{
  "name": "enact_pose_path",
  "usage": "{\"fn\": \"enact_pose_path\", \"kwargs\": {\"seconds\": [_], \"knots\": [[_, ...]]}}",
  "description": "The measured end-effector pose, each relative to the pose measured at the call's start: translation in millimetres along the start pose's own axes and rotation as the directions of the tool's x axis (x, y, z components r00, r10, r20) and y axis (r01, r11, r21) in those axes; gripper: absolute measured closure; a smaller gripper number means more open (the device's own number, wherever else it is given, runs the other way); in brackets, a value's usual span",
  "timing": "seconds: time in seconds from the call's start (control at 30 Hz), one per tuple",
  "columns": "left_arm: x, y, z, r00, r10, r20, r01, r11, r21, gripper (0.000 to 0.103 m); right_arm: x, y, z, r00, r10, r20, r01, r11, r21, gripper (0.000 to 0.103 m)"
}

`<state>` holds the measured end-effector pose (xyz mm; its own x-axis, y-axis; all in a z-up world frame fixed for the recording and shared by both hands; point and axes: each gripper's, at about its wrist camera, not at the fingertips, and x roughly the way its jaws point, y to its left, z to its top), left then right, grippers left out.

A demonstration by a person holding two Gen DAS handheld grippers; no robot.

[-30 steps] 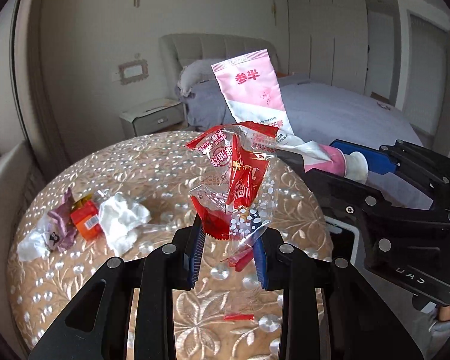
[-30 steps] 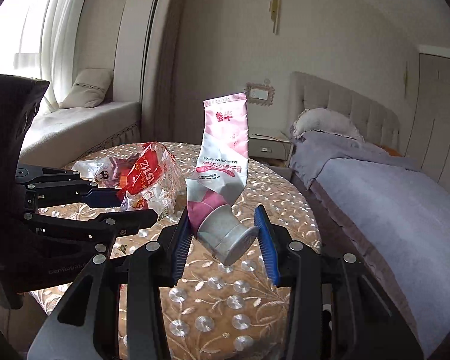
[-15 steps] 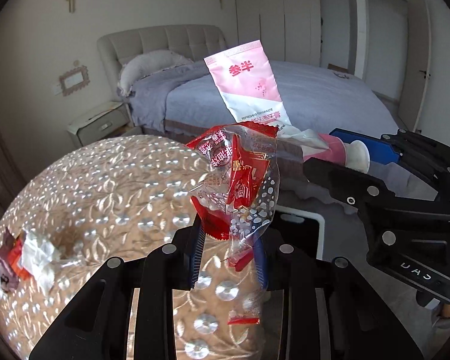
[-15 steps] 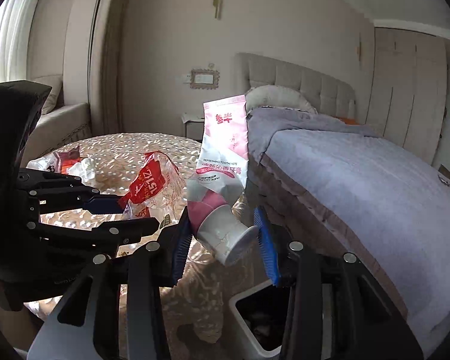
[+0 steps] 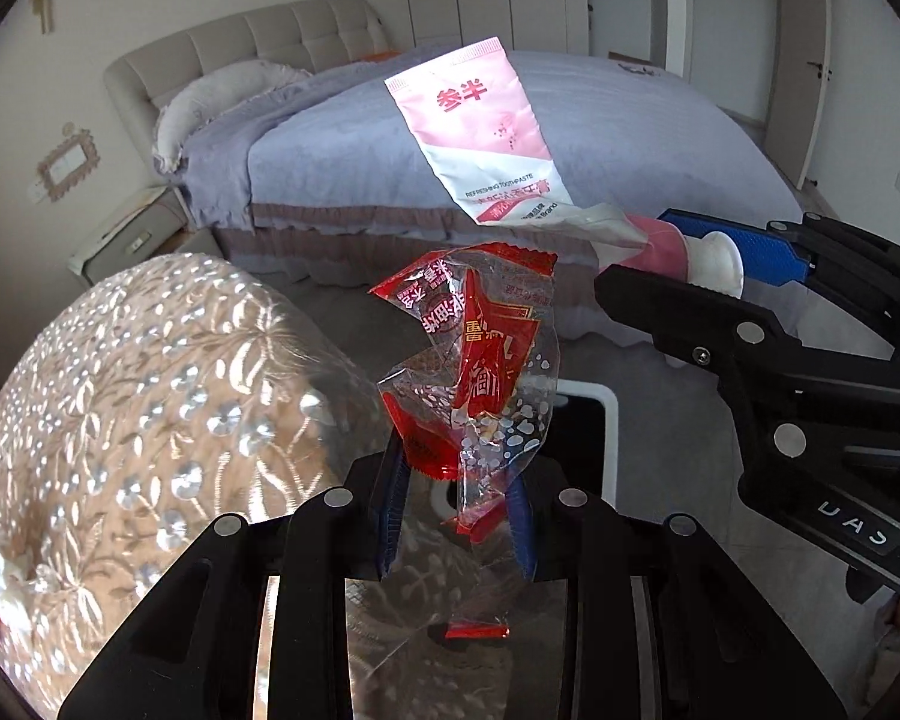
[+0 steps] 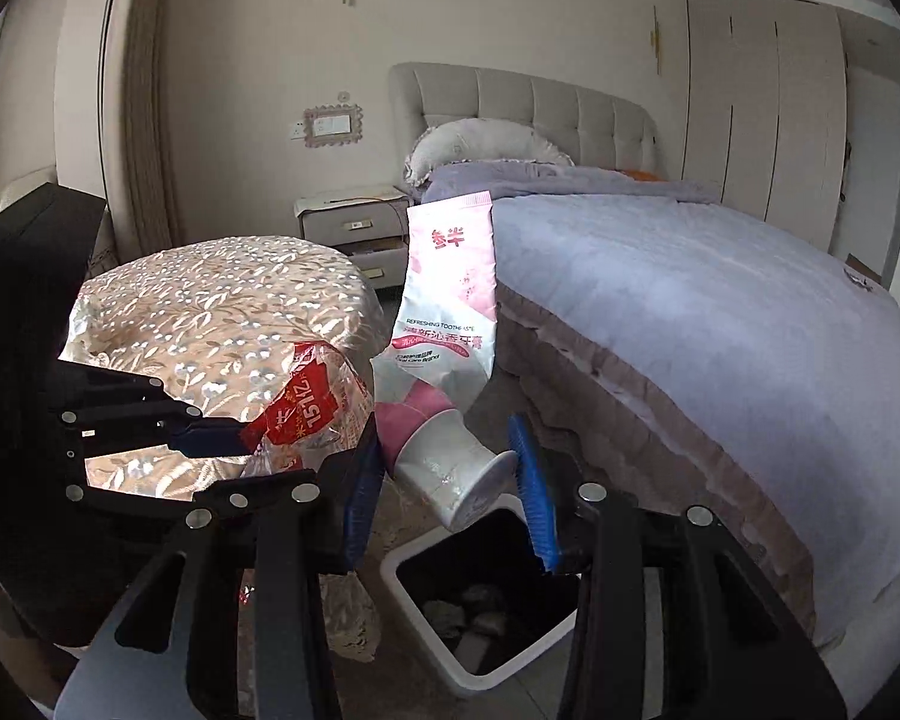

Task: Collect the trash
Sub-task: 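Carry the tube and red wrapper bag toward the white bin, then open both tools over the white bin to drop the items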

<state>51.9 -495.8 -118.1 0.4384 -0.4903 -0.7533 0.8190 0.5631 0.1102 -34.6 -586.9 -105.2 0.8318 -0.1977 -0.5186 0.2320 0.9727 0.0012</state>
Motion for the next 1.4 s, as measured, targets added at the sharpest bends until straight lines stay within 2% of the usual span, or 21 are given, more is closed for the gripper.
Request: {"fn": "enact_pose_path", "kwargs": {"seconds": [0.33, 0.53, 0.57, 0.73, 0.8, 0.97, 1.1, 1.17, 1.2, 1.23, 1.27, 1.3, 1.33, 1.4], "knots": [[74, -36, 12, 0.995, -0.043, -0.091, 0.046, 0.999, 0.029, 0.074, 42, -48, -24, 0.996, -0.013, -0.09, 0.019, 0.998, 0.066, 0.06], [125, -48, 10, 0.987, -0.019, -0.157, 0.019, 1.0, -0.001, 0.074, 82, -70, -45, 0.985, 0.02, -0.17, 0.002, 0.992, 0.126, 0.06], [134, -51, 9, 0.984, -0.005, -0.18, 0.005, 1.0, -0.002, 0.074, 92, -73, -49, 0.981, 0.022, -0.193, 0.005, 0.991, 0.137, 0.06], [178, -56, -1, 0.968, -0.08, -0.24, 0.076, 0.997, -0.025, 0.074, 140, -86, -77, 0.95, 0.034, -0.311, 0.02, 0.985, 0.17, 0.06], [196, -57, -6, 0.959, -0.102, -0.264, 0.097, 0.995, -0.034, 0.074, 156, -91, -86, 0.933, 0.076, -0.353, -0.001, 0.978, 0.209, 0.06], [237, -48, -18, 0.932, -0.158, -0.326, 0.136, 0.987, -0.091, 0.074, 186, -98, -106, 0.898, 0.135, -0.418, -0.014, 0.96, 0.281, 0.06], [259, -48, -25, 0.924, -0.17, -0.342, 0.136, 0.983, -0.122, 0.074, 204, -99, -117, 0.871, 0.133, -0.472, 0.01, 0.957, 0.289, 0.06], [270, -49, -29, 0.919, -0.175, -0.354, 0.132, 0.981, -0.143, 0.066, 209, -100, -121, 0.867, 0.148, -0.475, 0.006, 0.951, 0.309, 0.059], [275, -49, -31, 0.915, -0.199, -0.351, 0.151, 0.976, -0.16, 0.035, 211, -100, -124, 0.864, 0.169, -0.474, -0.008, 0.947, 0.323, 0.057], [275, -47, -31, 0.912, -0.224, -0.342, 0.169, 0.968, -0.184, 0.006, 215, -100, -126, 0.853, 0.181, -0.489, -0.011, 0.944, 0.33, 0.039], [274, -41, -33, 0.915, -0.246, -0.321, 0.185, 0.96, -0.21, 0.004, 220, -102, -131, 0.845, 0.173, -0.506, 0.001, 0.945, 0.327, 0.026], [274, -39, -36, 0.91, -0.27, -0.314, 0.203, 0.952, -0.229, 0.004, 221, -103, -131, 0.845, 0.165, -0.509, 0.016, 0.943, 0.333, 0.008], [276, -38, -38, 0.905, -0.28, -0.32, 0.212, 0.949, -0.233, 0.004, 221, -105, -133, 0.842, 0.165, -0.514, 0.024, 0.94, 0.341, 0.004], [274, -41, -39, 0.906, -0.257, -0.336, 0.196, 0.959, -0.206, 0.005, 221, -106, -136, 0.838, 0.185, -0.514, 0.016, 0.932, 0.362, 0.004]]}}
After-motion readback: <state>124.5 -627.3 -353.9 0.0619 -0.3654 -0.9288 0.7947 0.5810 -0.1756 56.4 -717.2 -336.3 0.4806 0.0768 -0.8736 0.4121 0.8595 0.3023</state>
